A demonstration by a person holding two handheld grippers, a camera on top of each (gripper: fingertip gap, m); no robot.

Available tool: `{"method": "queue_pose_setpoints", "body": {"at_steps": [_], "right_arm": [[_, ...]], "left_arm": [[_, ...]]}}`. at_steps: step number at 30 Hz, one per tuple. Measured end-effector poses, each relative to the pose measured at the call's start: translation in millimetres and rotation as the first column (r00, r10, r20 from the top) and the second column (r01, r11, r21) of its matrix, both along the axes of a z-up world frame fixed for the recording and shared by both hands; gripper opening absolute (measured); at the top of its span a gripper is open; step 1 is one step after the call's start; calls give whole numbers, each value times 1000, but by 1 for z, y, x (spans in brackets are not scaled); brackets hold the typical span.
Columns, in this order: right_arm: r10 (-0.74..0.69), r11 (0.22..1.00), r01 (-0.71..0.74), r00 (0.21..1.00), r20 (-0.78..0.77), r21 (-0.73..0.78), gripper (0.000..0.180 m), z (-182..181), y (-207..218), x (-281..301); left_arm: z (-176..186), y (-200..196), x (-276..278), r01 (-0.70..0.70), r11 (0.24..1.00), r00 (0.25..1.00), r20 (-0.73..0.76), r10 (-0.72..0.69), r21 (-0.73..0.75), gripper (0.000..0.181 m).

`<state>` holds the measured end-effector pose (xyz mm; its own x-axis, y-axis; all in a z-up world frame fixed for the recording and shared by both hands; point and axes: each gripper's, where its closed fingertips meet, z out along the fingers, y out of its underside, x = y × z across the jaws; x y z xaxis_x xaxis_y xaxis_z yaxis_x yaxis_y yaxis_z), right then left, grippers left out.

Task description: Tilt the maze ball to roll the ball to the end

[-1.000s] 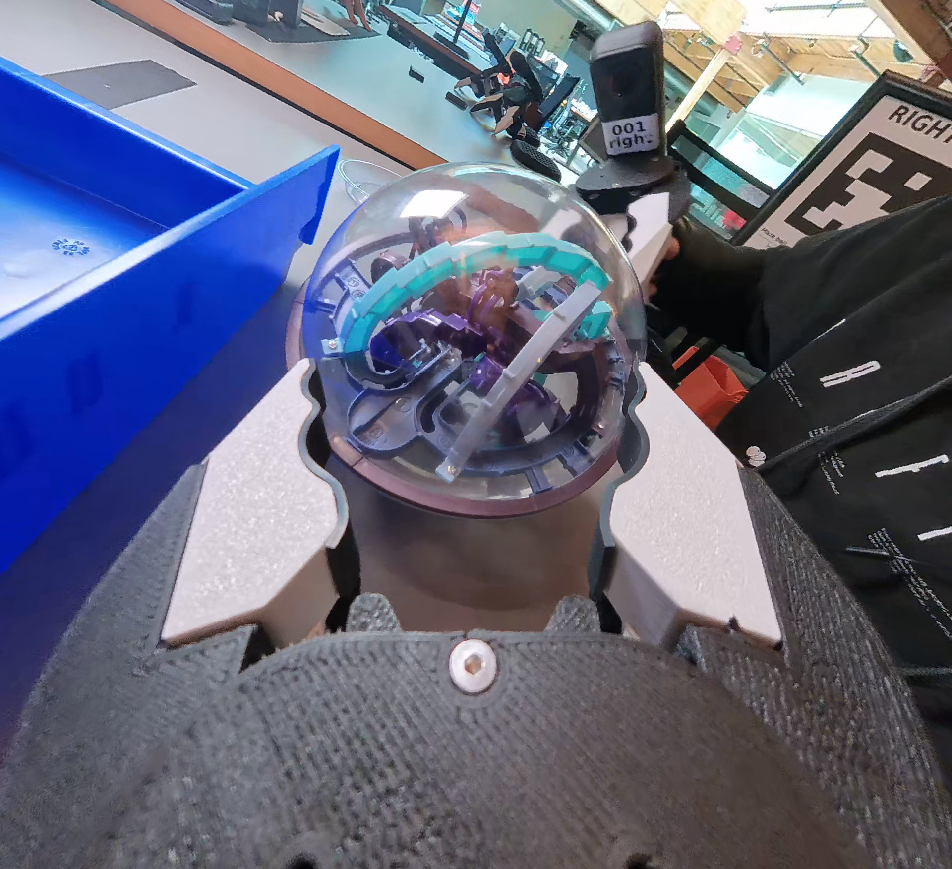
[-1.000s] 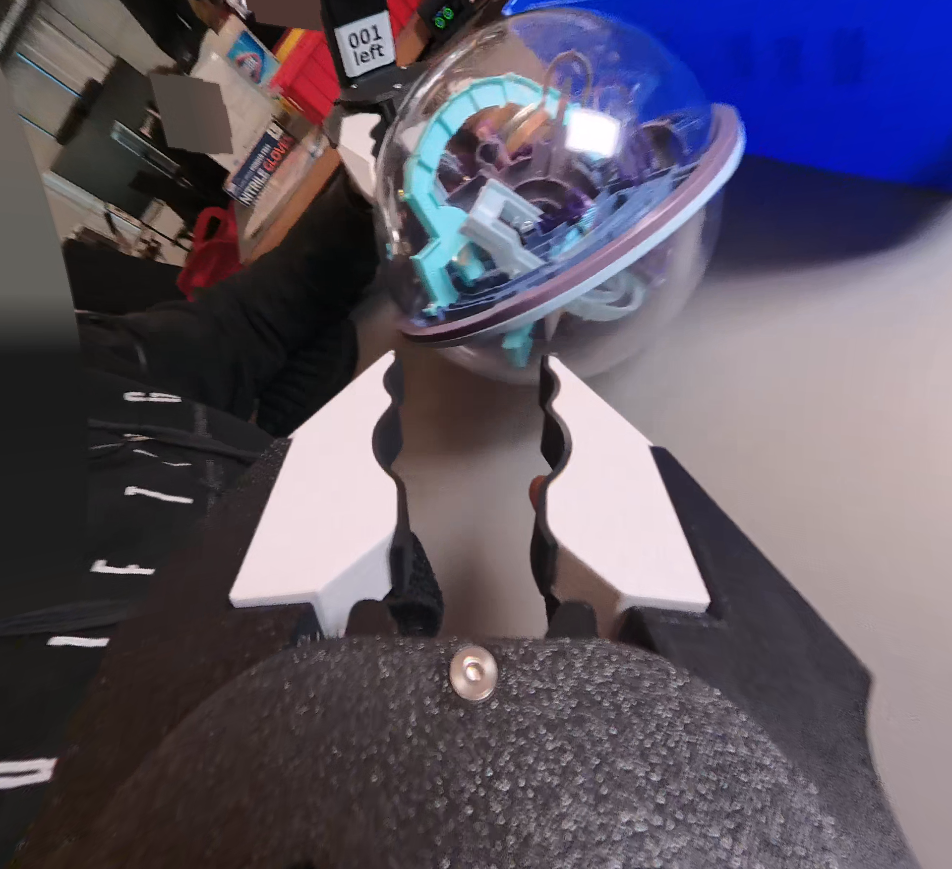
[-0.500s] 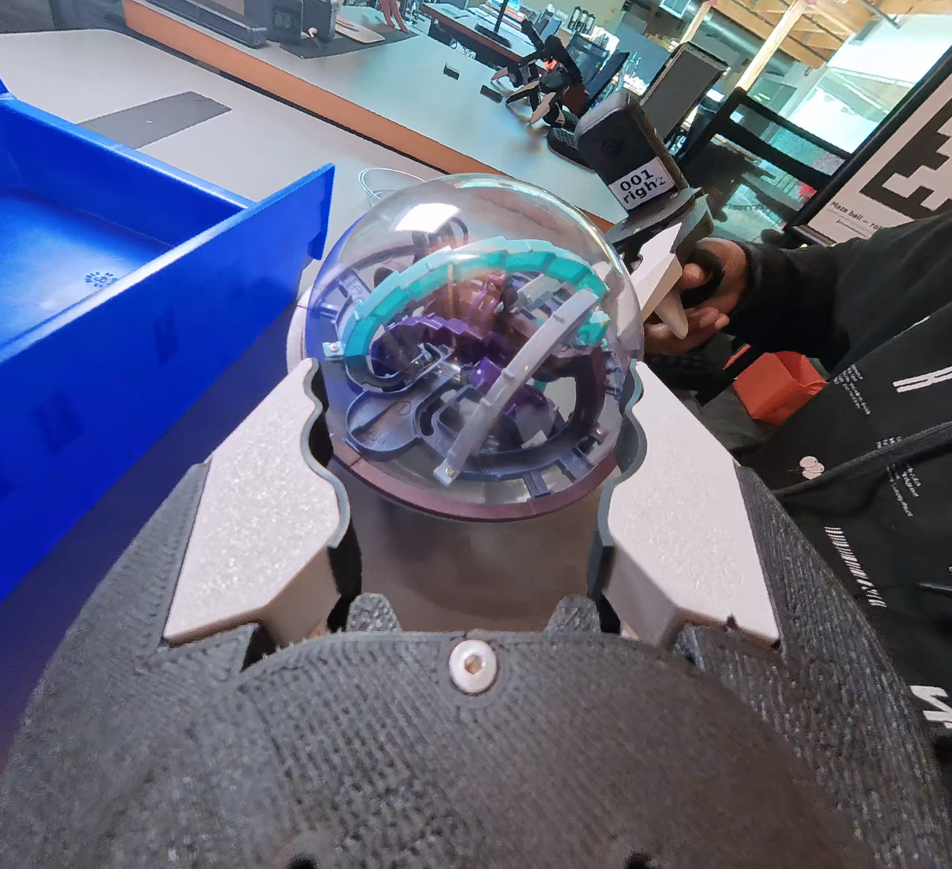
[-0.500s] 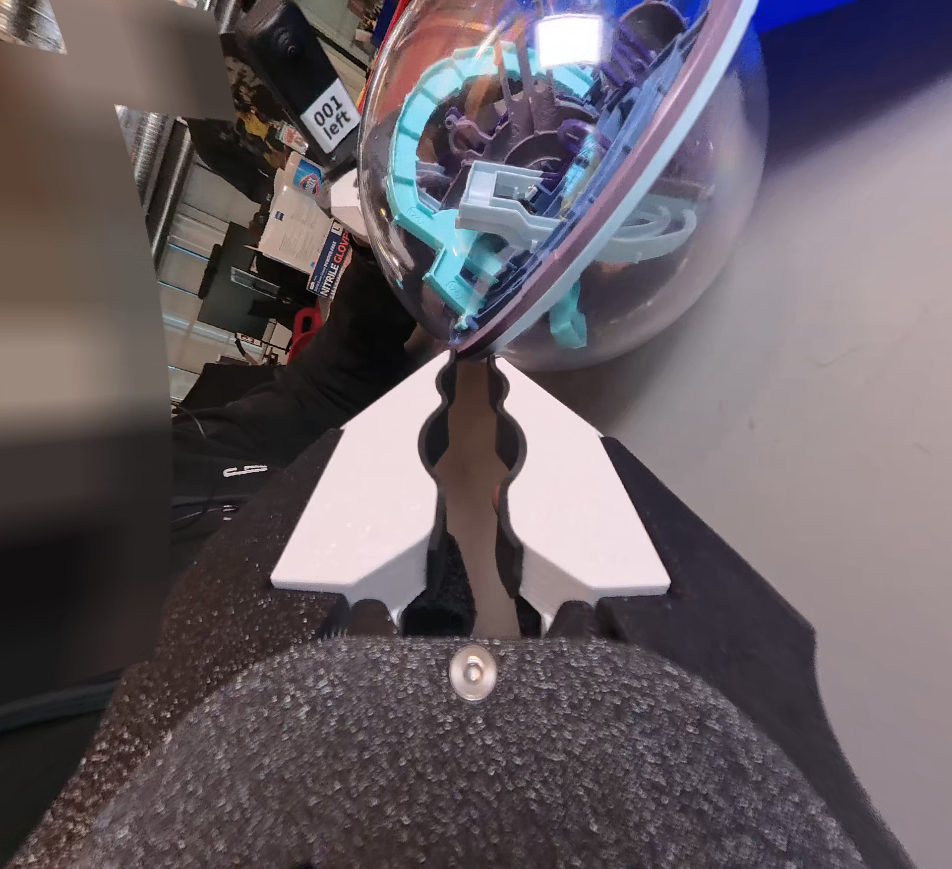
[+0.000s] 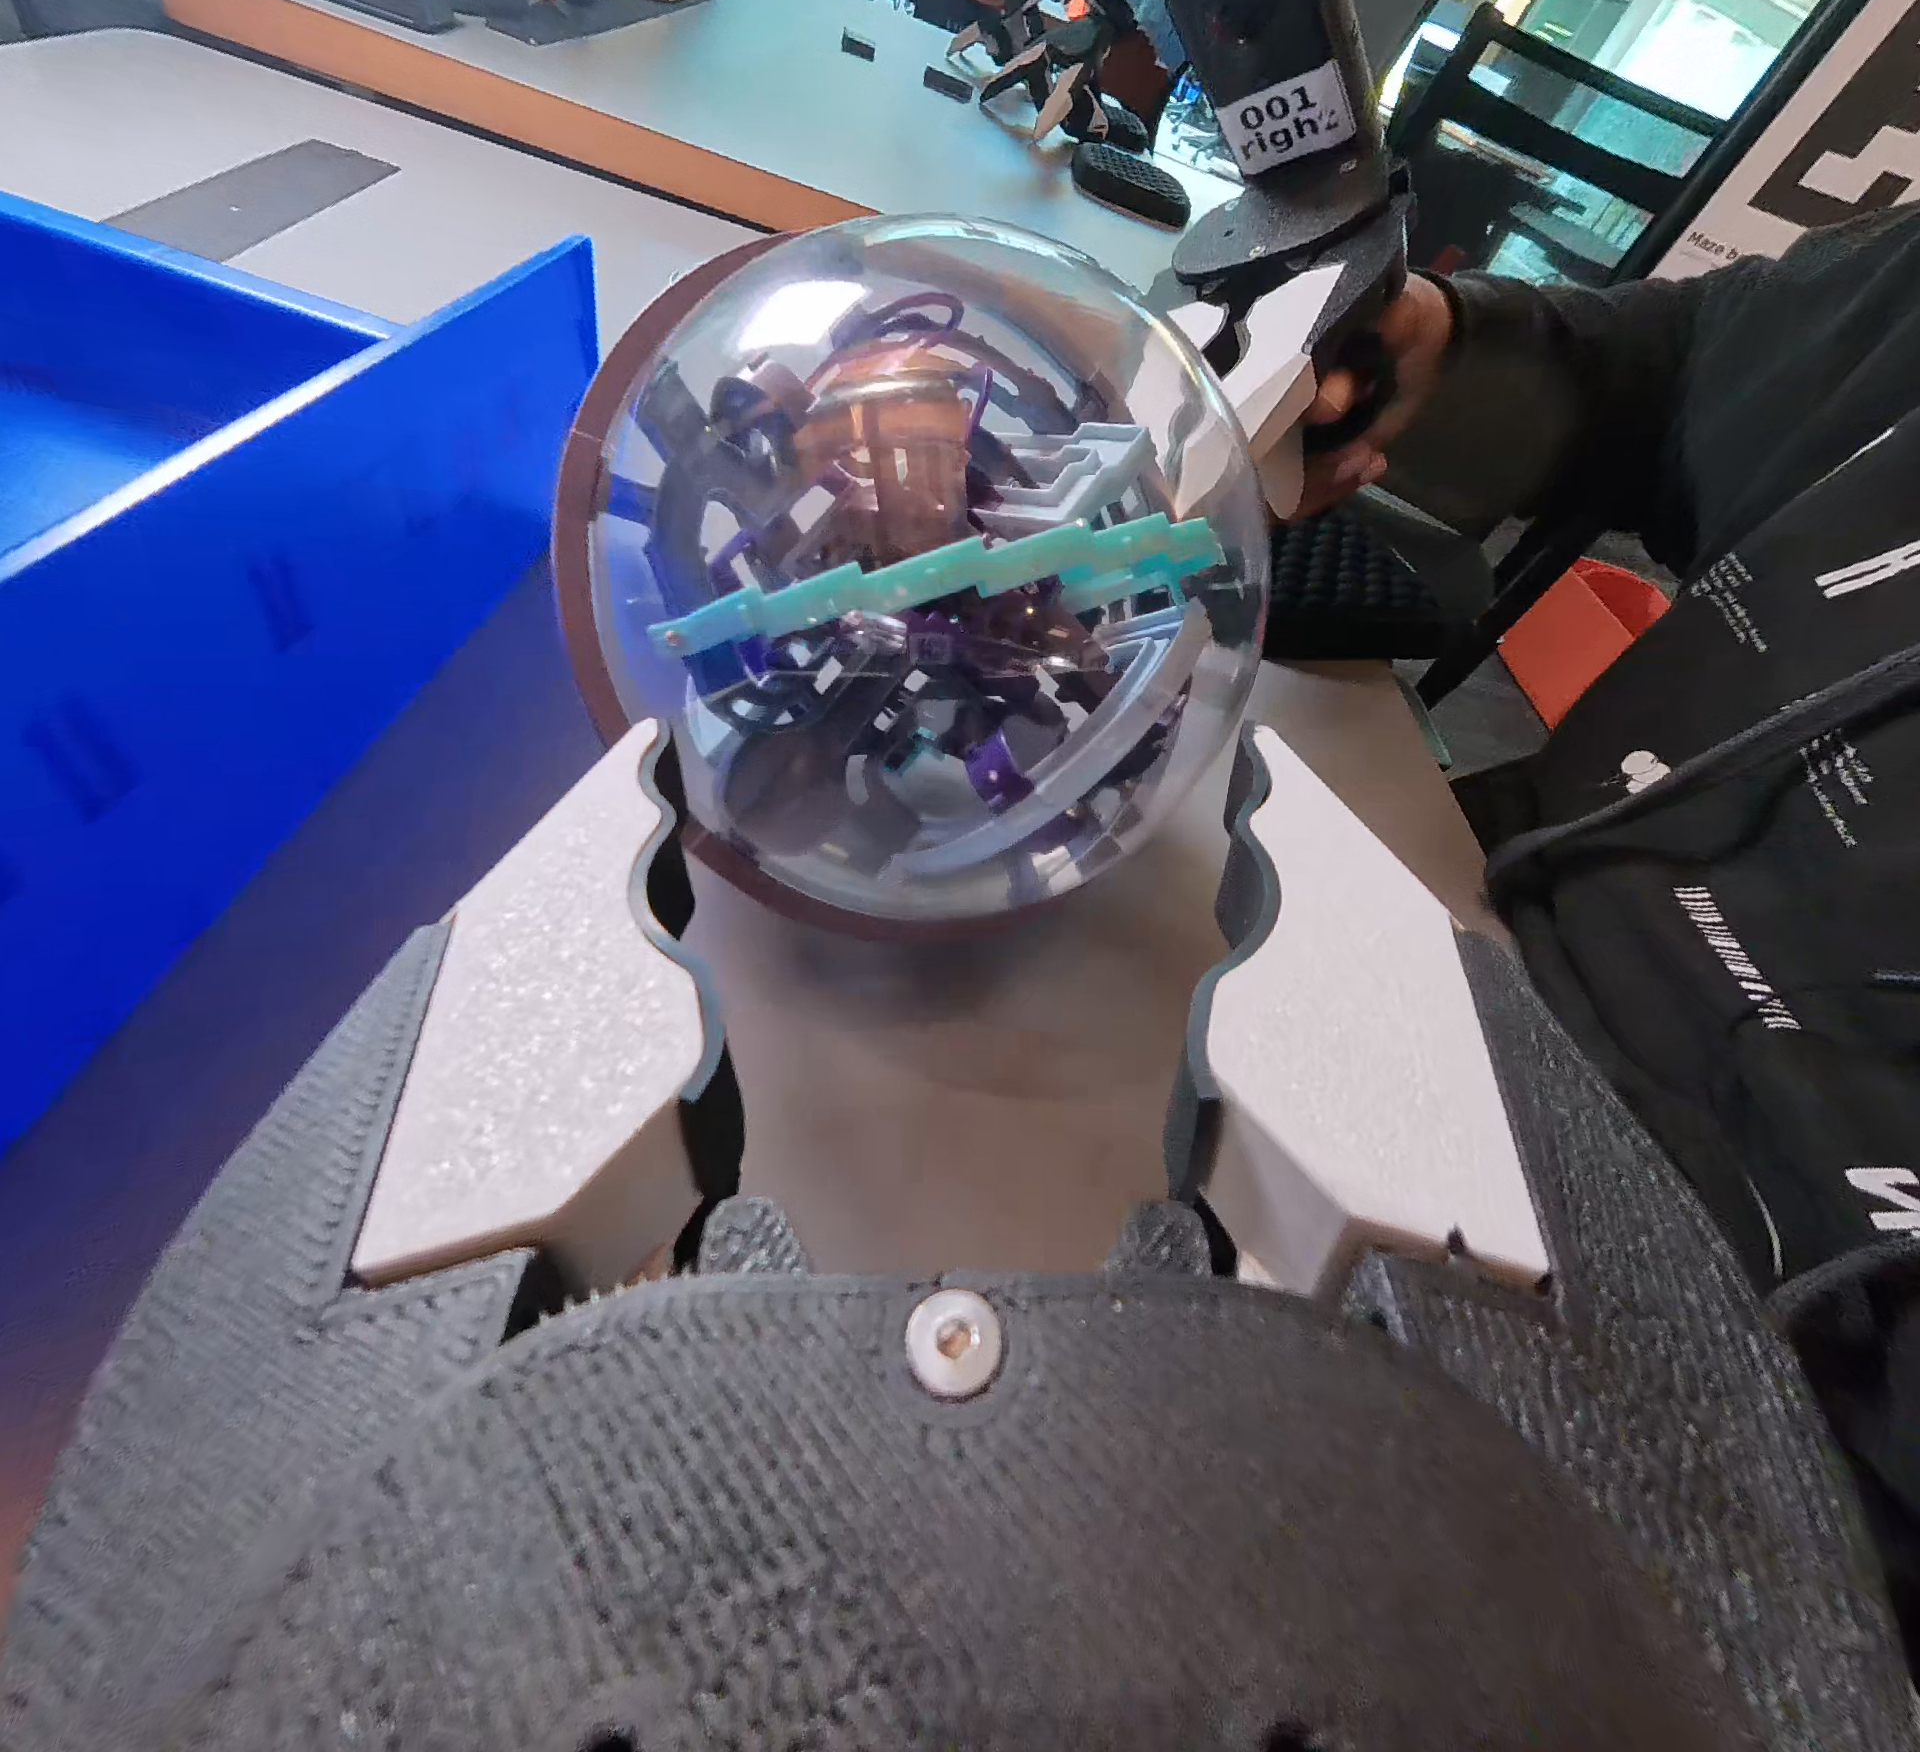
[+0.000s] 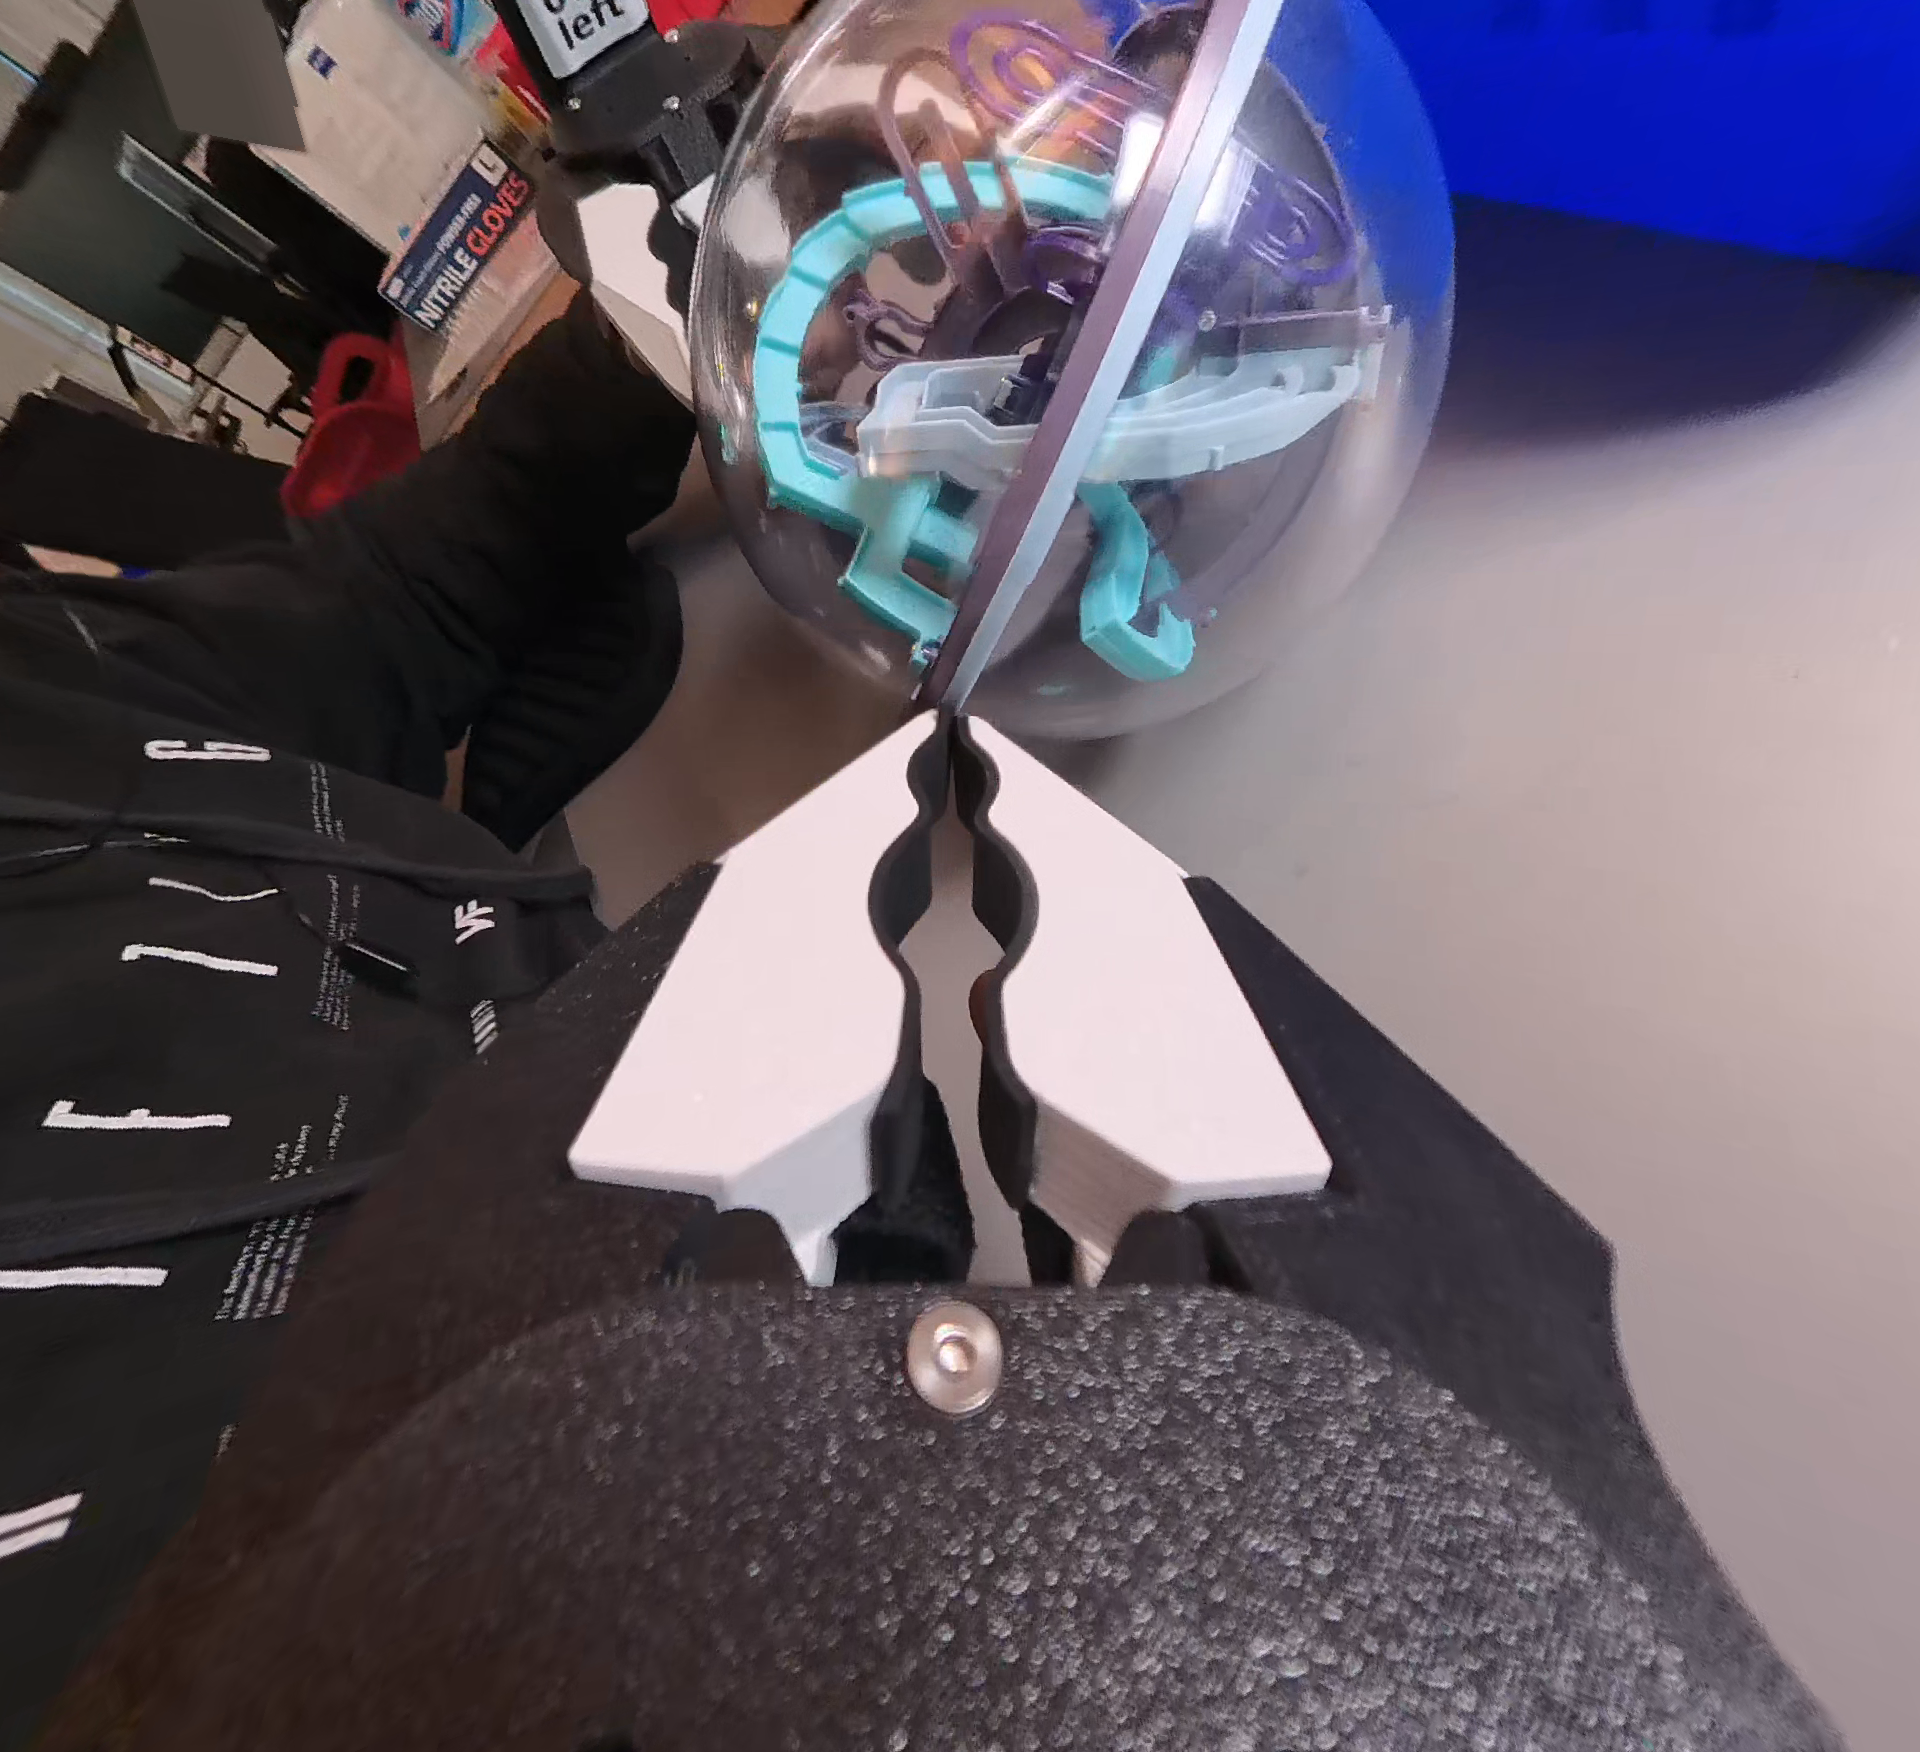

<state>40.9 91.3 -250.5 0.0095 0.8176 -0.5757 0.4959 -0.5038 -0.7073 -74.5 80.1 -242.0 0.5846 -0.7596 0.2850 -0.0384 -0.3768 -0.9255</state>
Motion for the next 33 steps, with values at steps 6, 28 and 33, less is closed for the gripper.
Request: {"method": "queue_pose_setpoints", "body": {"at_steps": [6, 28, 33], "right_arm": [[26, 996, -29, 999, 34, 85, 0, 2, 6, -5], [-9, 877, -3, 1000, 22, 480, 73, -22, 10, -18], [19, 831, -11, 1000, -8, 556, 70, -12, 8, -17]], "left_arm": [[9, 13, -21, -12, 999, 999, -37, 14, 46, 106], [-24, 5, 3, 95, 983, 981, -182, -66, 156, 122], [-36, 0, 3, 74, 978, 966, -257, -22, 195, 123]]}}
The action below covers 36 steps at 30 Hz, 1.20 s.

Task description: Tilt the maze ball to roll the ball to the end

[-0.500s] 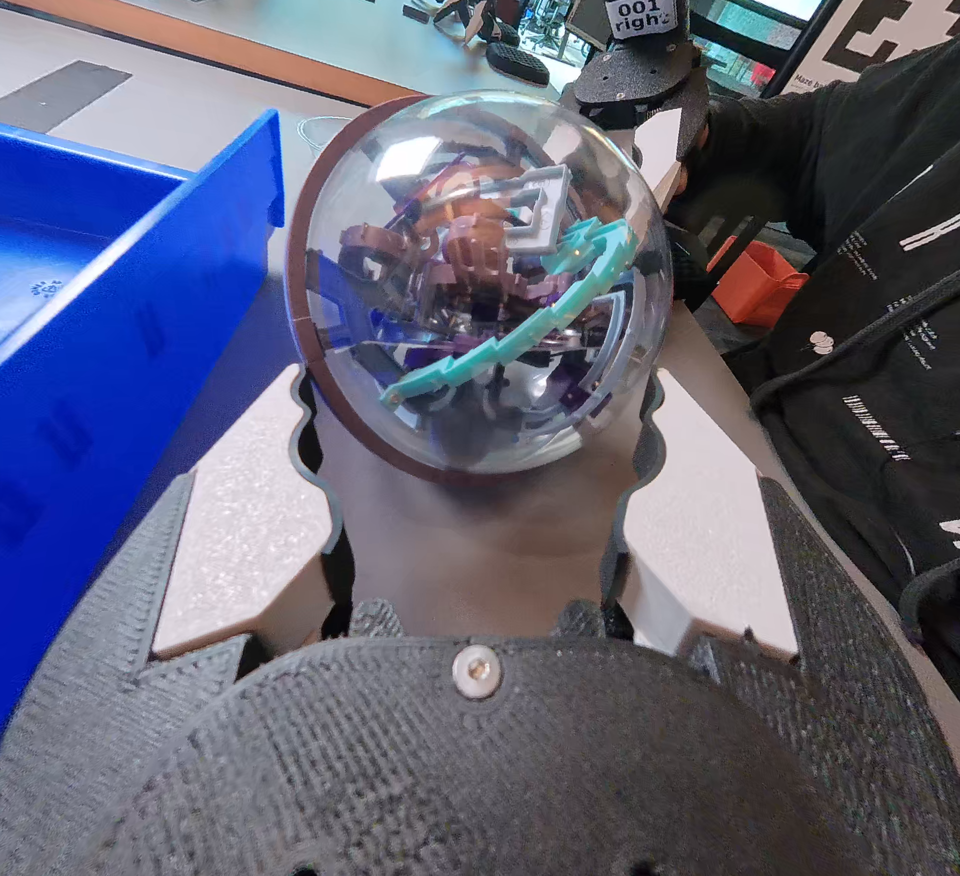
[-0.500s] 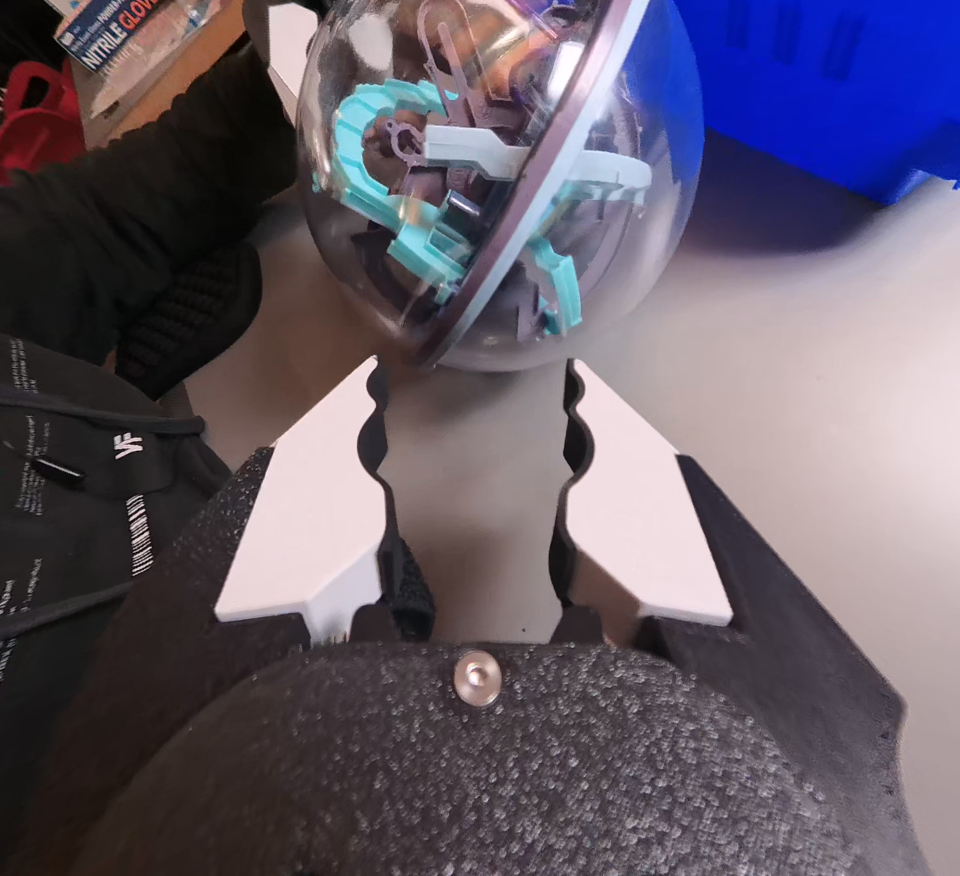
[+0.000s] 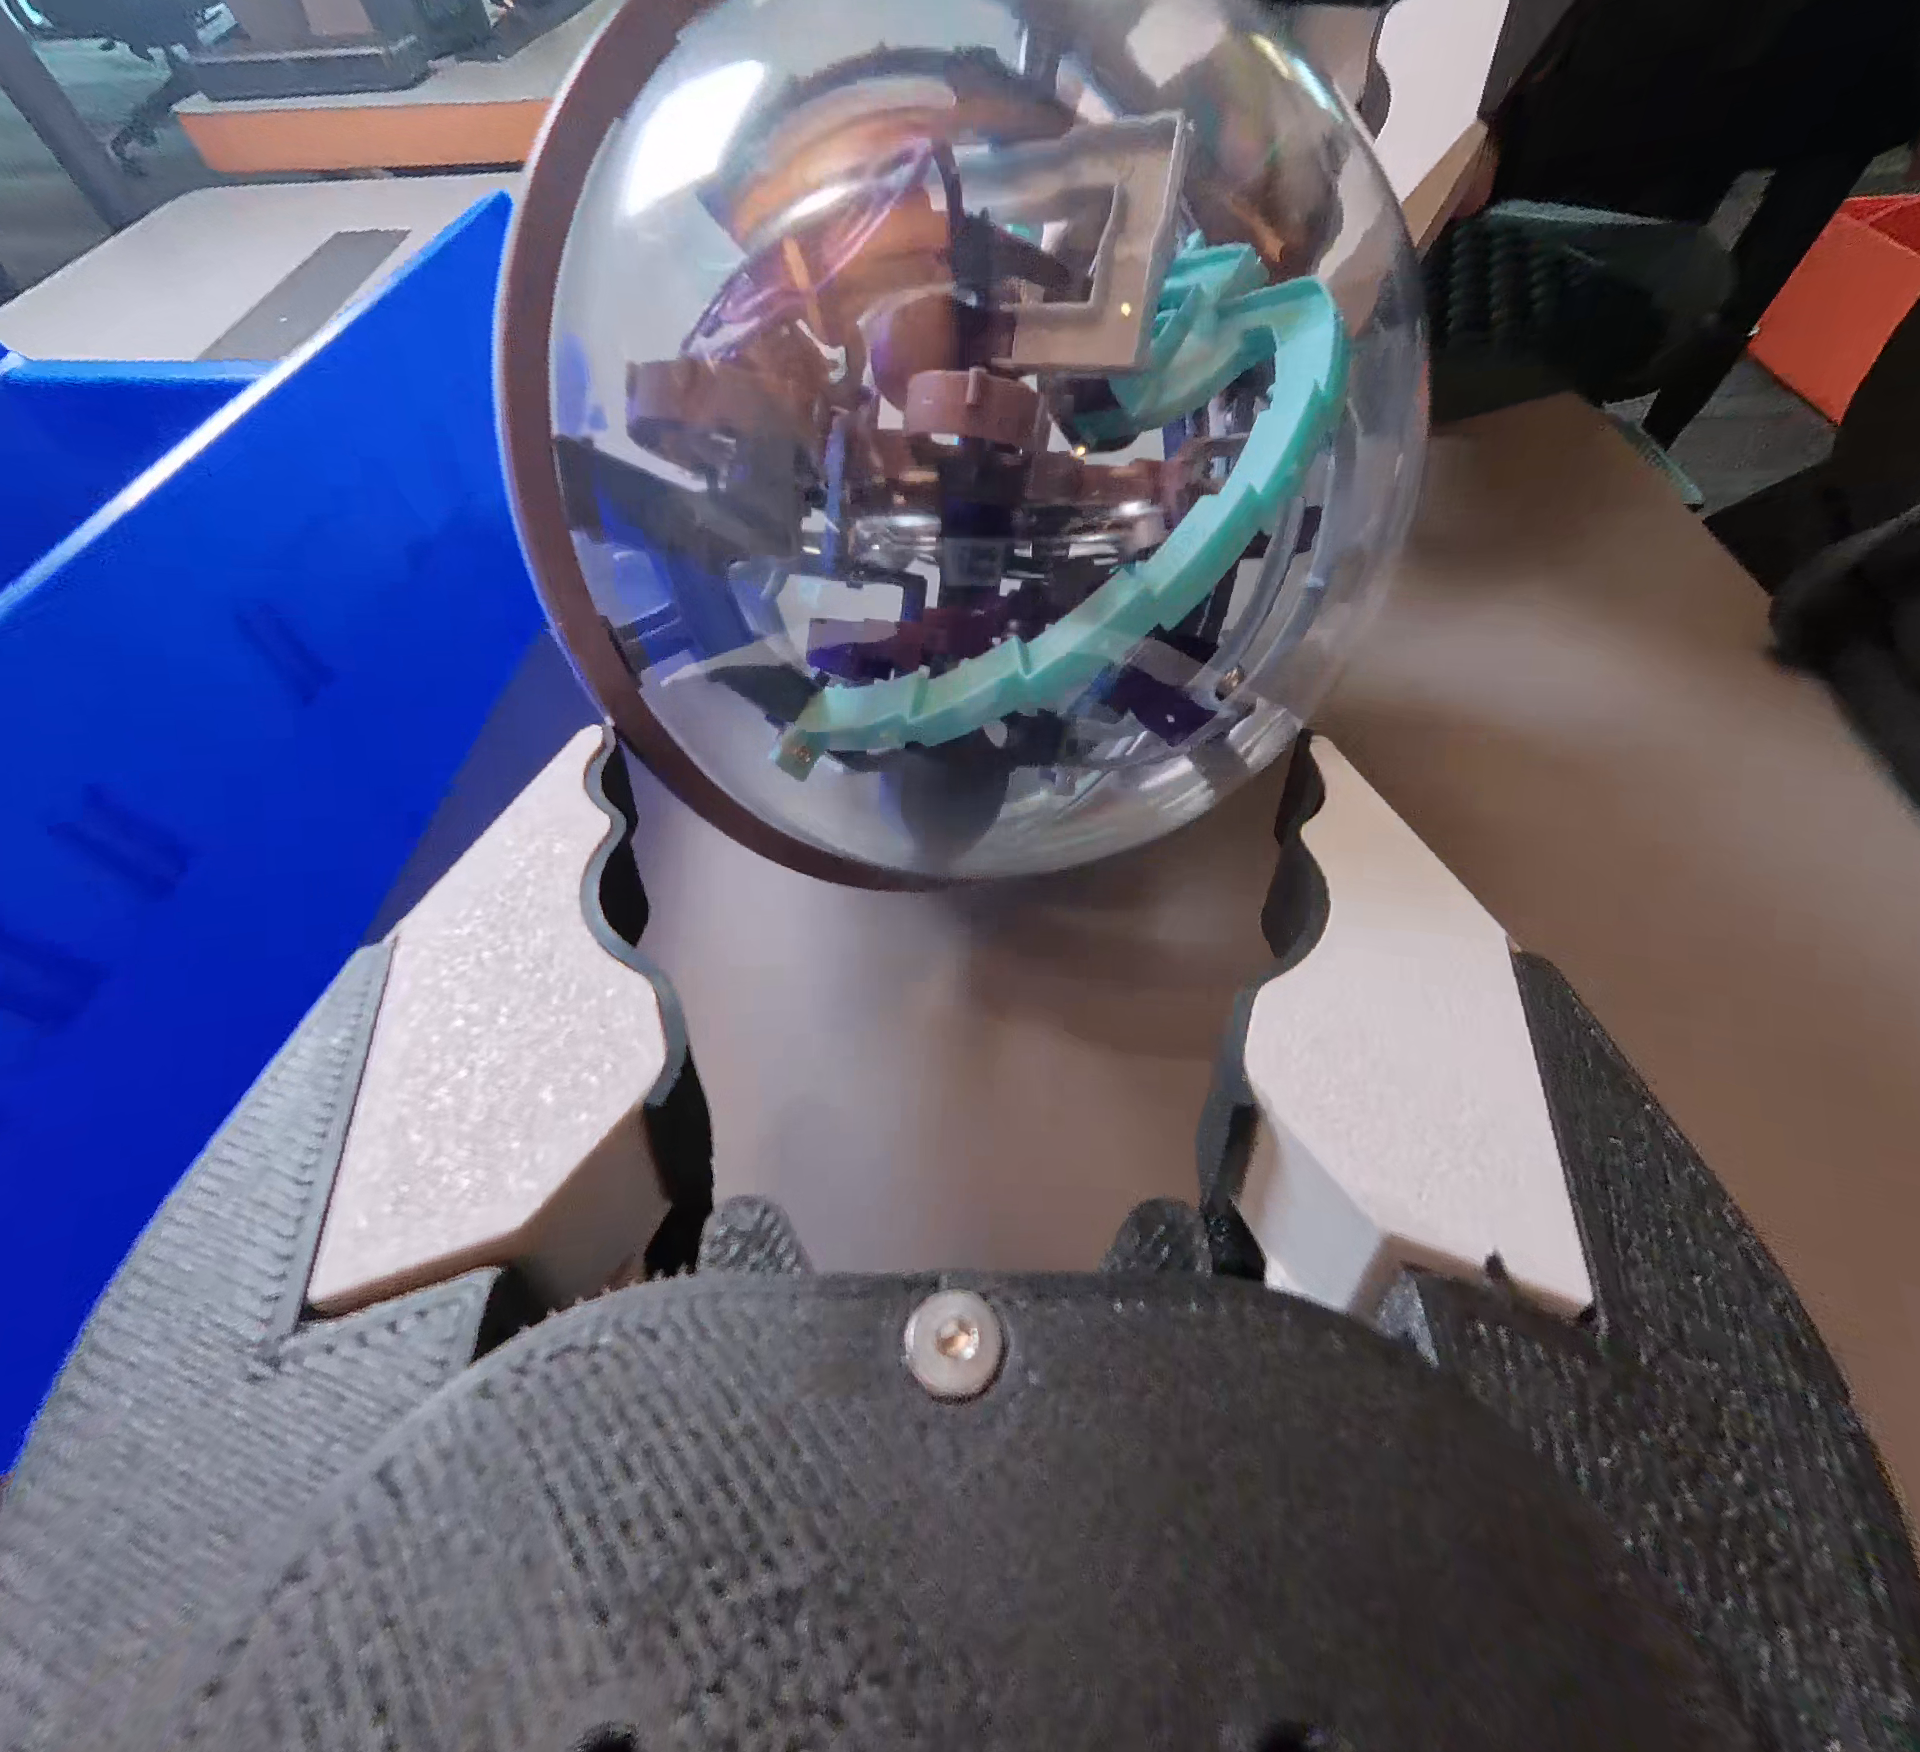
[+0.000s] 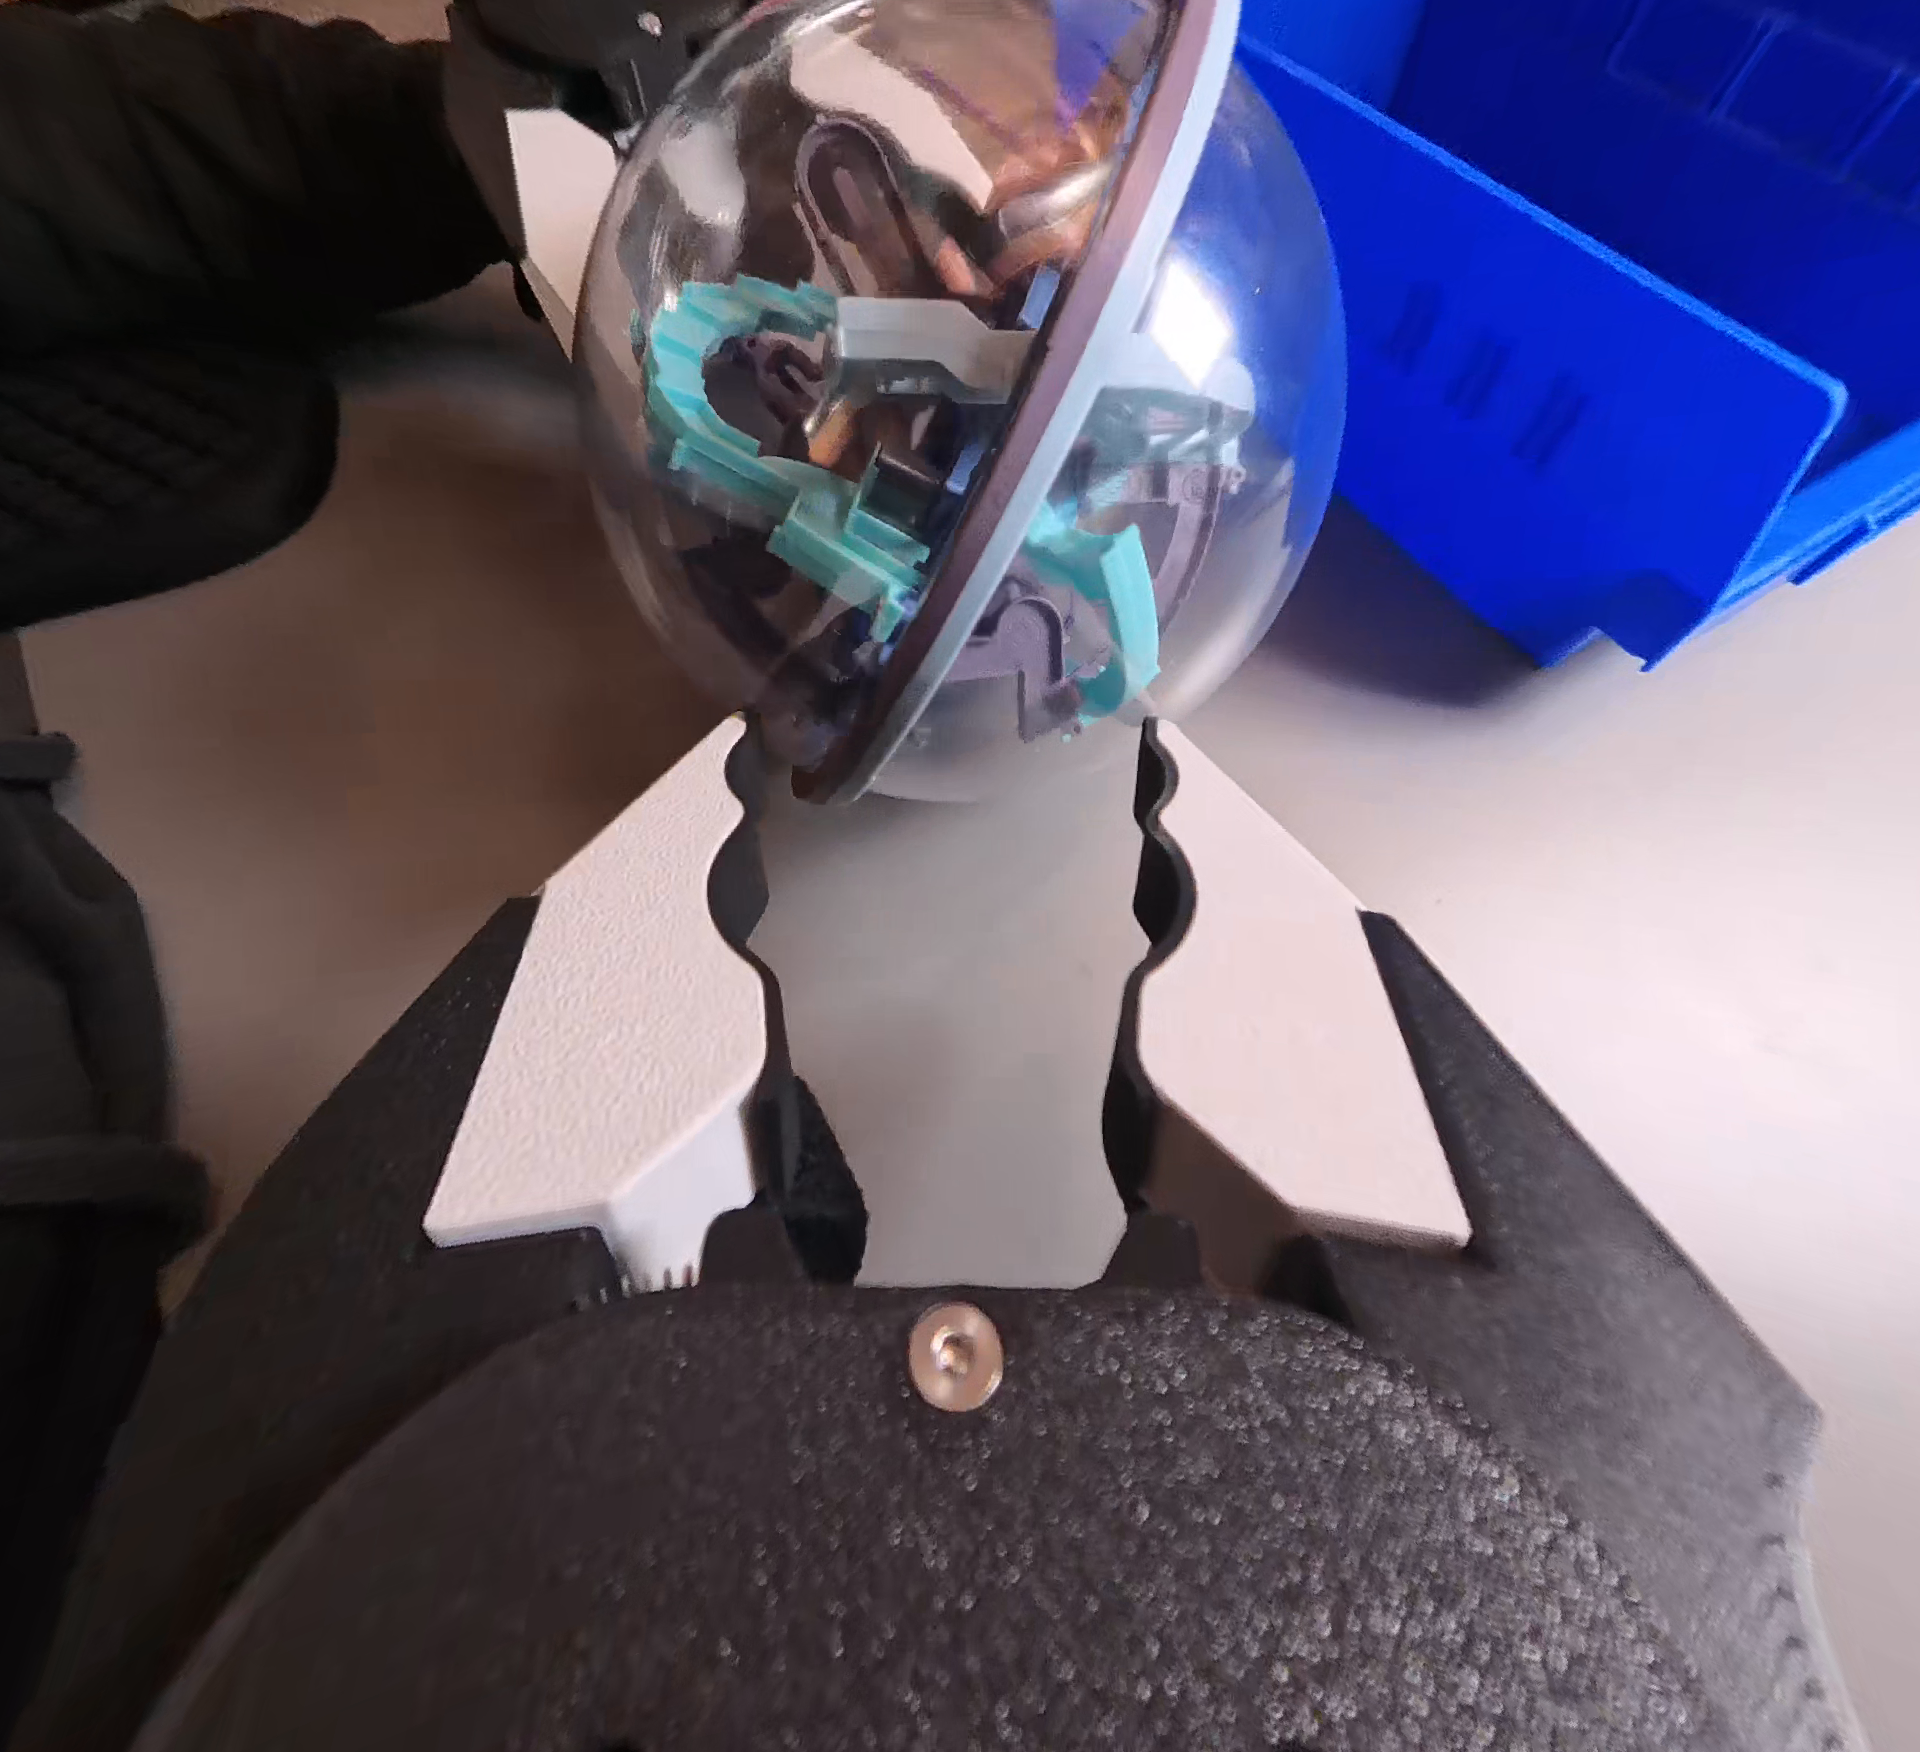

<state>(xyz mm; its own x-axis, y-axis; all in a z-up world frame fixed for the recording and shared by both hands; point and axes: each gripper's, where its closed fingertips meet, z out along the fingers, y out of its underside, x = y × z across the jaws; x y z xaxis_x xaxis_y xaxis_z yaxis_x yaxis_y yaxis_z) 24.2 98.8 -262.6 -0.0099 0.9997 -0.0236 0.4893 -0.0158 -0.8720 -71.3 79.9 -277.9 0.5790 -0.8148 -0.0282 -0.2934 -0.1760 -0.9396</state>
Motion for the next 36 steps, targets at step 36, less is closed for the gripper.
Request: {"method": "queue_pose_setpoints", "body": {"at_steps": [36], "right_arm": [[35, 972, -9, 993, -108, 236, 14, 58, -10, -16]], "left_arm": [[-12, -25, 3, -66, 968, 992, 91, 91, -243, 113]]}}
